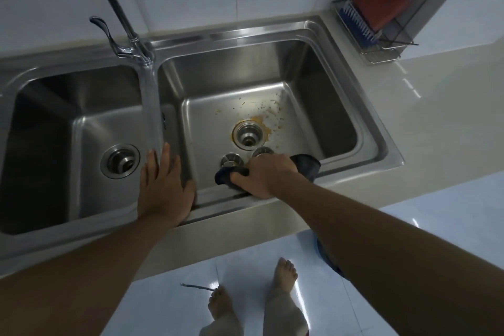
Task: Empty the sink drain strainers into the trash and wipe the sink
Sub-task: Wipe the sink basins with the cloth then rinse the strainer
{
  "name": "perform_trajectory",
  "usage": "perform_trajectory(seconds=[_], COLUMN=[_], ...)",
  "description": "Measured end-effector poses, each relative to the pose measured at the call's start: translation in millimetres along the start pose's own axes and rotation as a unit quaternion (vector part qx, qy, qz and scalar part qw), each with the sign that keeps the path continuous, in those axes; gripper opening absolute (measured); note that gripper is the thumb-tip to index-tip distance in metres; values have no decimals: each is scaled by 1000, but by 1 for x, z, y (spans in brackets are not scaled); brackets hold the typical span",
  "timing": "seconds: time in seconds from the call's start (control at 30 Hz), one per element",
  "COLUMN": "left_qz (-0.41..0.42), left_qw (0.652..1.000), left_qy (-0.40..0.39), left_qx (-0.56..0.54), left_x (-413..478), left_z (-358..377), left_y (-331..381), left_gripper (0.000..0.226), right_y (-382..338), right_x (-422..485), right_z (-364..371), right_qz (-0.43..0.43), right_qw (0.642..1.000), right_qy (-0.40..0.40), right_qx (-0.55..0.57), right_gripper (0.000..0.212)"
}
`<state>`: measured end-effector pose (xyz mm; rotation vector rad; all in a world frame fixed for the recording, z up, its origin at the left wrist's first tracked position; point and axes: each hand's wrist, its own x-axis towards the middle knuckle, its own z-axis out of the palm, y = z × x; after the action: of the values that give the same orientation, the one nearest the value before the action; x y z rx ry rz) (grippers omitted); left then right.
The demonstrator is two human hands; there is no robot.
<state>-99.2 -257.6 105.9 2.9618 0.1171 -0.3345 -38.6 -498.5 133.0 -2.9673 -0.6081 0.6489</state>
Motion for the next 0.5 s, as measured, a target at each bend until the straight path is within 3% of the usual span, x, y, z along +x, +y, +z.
perform_trajectory(seconds=[0.17, 0.3, 0.37, 0.43, 0.5], left_qz=[7, 13, 5, 5, 25], left_qw=[1000, 992, 981, 979, 986], left_qy=[-12, -98, -135, -147, -130], left_qx=[25, -77, -142, -140, -104], left_x=[-3, 1, 4, 6, 7], left_z=[-16, -25, -20, -12, -5], left_y=[34, 116, 162, 197, 215], left_gripper=[62, 71, 63, 59, 62], right_y=[68, 143, 175, 200, 217], right_x=[-17, -32, -40, -47, -48], right_z=[-10, -27, -31, -29, -26], right_qz=[2, 62, 9, -18, -10], right_qw=[999, 993, 987, 983, 982], right_qy=[-19, -53, -47, 8, 66], right_qx=[-40, -88, -151, -183, -175], right_gripper=[61, 77, 89, 84, 66])
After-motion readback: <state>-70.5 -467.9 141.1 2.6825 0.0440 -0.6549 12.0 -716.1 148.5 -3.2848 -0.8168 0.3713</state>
